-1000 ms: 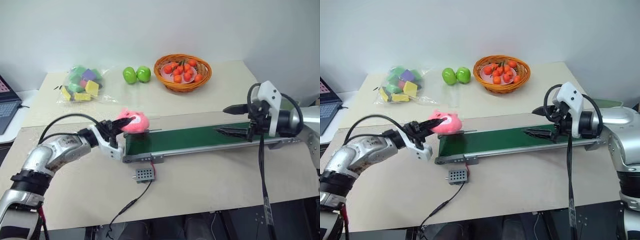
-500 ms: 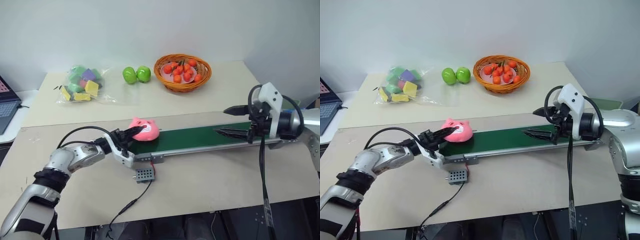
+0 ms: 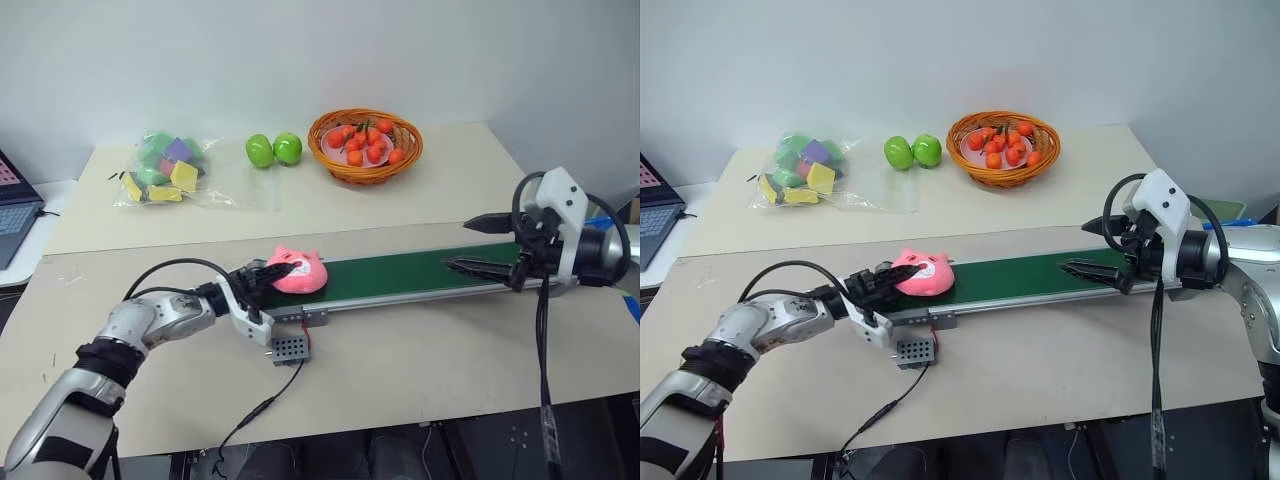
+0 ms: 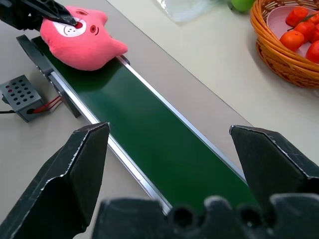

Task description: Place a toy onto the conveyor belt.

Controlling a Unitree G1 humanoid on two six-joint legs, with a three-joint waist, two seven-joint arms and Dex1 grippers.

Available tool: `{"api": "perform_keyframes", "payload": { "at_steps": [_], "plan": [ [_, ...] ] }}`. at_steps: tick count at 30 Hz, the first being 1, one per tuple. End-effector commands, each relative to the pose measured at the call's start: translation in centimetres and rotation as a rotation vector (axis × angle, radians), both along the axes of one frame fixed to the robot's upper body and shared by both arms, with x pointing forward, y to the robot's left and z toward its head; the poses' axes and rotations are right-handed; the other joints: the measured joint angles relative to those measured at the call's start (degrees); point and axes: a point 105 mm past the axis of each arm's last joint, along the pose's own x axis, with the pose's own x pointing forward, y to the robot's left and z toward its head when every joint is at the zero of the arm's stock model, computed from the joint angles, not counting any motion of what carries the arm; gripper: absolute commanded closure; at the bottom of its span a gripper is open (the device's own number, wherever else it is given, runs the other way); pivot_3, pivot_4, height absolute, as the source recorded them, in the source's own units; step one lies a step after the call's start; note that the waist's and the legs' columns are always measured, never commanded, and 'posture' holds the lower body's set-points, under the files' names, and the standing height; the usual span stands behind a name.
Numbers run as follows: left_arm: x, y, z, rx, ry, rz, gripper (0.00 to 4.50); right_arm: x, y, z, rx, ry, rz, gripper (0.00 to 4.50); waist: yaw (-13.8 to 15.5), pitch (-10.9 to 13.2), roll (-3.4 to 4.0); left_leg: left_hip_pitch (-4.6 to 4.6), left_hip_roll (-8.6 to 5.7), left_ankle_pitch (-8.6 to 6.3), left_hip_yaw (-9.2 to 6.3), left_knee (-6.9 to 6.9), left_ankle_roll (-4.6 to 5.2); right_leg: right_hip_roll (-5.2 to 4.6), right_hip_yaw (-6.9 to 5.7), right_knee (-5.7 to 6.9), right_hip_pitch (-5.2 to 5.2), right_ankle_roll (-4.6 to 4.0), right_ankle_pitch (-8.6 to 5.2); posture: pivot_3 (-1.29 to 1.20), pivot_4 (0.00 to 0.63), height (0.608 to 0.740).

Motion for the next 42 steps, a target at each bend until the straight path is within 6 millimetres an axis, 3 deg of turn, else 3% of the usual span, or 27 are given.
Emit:
{"api": "perform_keyframes", "payload": {
  "at_steps": [1, 4, 8, 13, 17, 23, 26, 27, 30, 33, 37, 39, 42],
  "plan": [
    [-0.1, 0.5, 0.4, -0.031, 0.038, -0.001, 1.14, -0.3, 0.3, 1.6, 0.004, -0.064, 0.014, 0.0, 0.0, 0.0, 0.0, 0.0, 0.0, 0.0, 0.0, 0.0, 0.0, 0.0, 0.0, 0.0, 0.0, 0.0, 0.0, 0.0, 0.15, 0.74],
    [-0.5, 0.6, 0.5, -0.021, 0.061, -0.031, 0.08, -0.3, 0.3, 1.6, 0.005, -0.064, 0.015, 0.0, -0.1, 0.0, 0.01, 0.02, 0.01, 0.0, 0.0, 0.0, 0.0, 0.0, 0.0, 0.0, 0.01, 0.0, 0.0, 0.0, 0.15, 0.74],
    [-0.5, 1.7, 2.4, -0.055, 0.049, -0.026, 0.04, -0.1, 0.3, 1.5, 0.007, -0.062, 0.018, 0.0, -0.2, 0.0, 0.01, 0.03, 0.02, 0.0, 0.01, -0.01, 0.0, 0.0, 0.01, 0.0, 0.01, 0.0, 0.0, 0.0, 0.15, 0.74],
    [-1.0, 3.8, 3.5, -0.052, 0.069, -0.001, 0.04, 0.2, 0.5, 1.3, 0.014, -0.062, 0.028, 0.0, -0.3, 0.0, 0.01, 0.03, 0.02, 0.0, 0.01, -0.01, 0.0, 0.0, 0.01, 0.0, 0.0, 0.0, 0.0, 0.0, 0.15, 0.74],
    [-0.3, 5.9, 4.2, -0.045, 0.079, 0.091, 0.04, 0.5, 0.8, 1.1, 0.022, -0.061, 0.039, 0.0, -0.2, 0.0, 0.02, 0.02, 0.01, 0.0, 0.01, -0.01, 0.01, 0.0, 0.01, 0.0, 0.0, 0.0, 0.0, 0.0, 0.15, 0.74],
    [0.3, 7.3, 5.4, -0.07, 0.127, 0.174, 0.04, 1.0, 1.1, 1.0, 0.027, -0.064, 0.054, 0.0, -0.2, 0.0, 0.01, 0.02, 0.0, -0.02, 0.01, -0.01, 0.03, 0.0, -0.01, -0.01, 0.0, 0.0, 0.0, 0.0, 0.15, 0.74],
    [1.3, 8.0, 6.2, -0.281, 0.328, 0.268, 0.04, 1.1, 1.1, 1.1, 0.029, -0.068, 0.057, 0.0, -0.3, 0.0, 0.03, 0.01, 0.0, -0.02, 0.01, -0.01, 0.05, 0.0, -0.01, 0.0, -0.02, 0.0, 0.0, 0.0, 0.15, 0.74],
    [1.9, 8.2, 5.9, -0.395, 0.512, 0.327, 0.04, 1.1, 1.1, 1.2, 0.029, -0.068, 0.057, 0.0, -0.4, 0.0, 0.03, 0.01, 0.01, -0.03, 0.01, 0.0, 0.06, 0.0, 0.0, 0.03, -0.04, 0.0, 0.0, 0.0, 0.15, 0.74],
    [0.9, 5.9, 6.4, -0.66, 1.022, 0.249, 0.04, 1.1, 1.0, 1.1, 0.028, -0.066, 0.059, 0.0, -0.6, 0.0, 0.03, -0.04, 0.01, -0.06, 0.0, 0.05, 0.13, -0.02, 0.0, 0.1, -0.07, 0.01, -0.01, 0.0, 0.15, 0.74],
    [-1.3, 3.4, 7.2, -0.712, 1.355, 0.177, 0.04, 1.2, 1.2, 1.4, 0.029, -0.07, 0.076, 0.0, -1.0, 0.0, 0.02, -0.15, 0.0, -0.12, -0.01, 0.17, 0.22, -0.01, 0.0, 0.09, -0.12, 0.03, -0.03, 0.0, 0.15, 0.74],
    [-4.2, 1.2, 9.1, -0.623, 1.531, 0.086, 0.04, 1.3, 1.4, 2.1, 0.033, -0.09, 0.098, 0.0, -2.1, 0.0, 0.01, -0.1, -0.01, -0.12, 0.06, 0.1, 0.21, 0.0, -0.02, 0.08, -0.17, 0.03, -0.03, 0.0, 0.15, 0.74],
    [-4.5, 0.7, 10.4, -0.62, 1.55, 0.058, 0.04, 1.3, 1.6, 2.5, 0.038, -0.102, 0.11, 0.0, -2.3, 0.0, 0.01, -0.02, 0.04, -0.12, 0.15, 0.01, 0.2, 0.01, -0.01, 0.08, -0.18, 0.02, -0.03, 0.0, 0.15, 0.74],
    [-4.6, 0.7, 10.8, -0.555, 1.517, 0.074, 0.04, 1.2, 1.9, 3.2, 0.051, -0.118, 0.132, 0.0, -2.2, 0.0, 0.02, 0.0, 0.07, -0.07, 0.15, 0.02, 0.11, 0.04, -0.01, 0.06, -0.16, -0.01, -0.02, 0.0, 0.15, 0.74]
  ]
}}
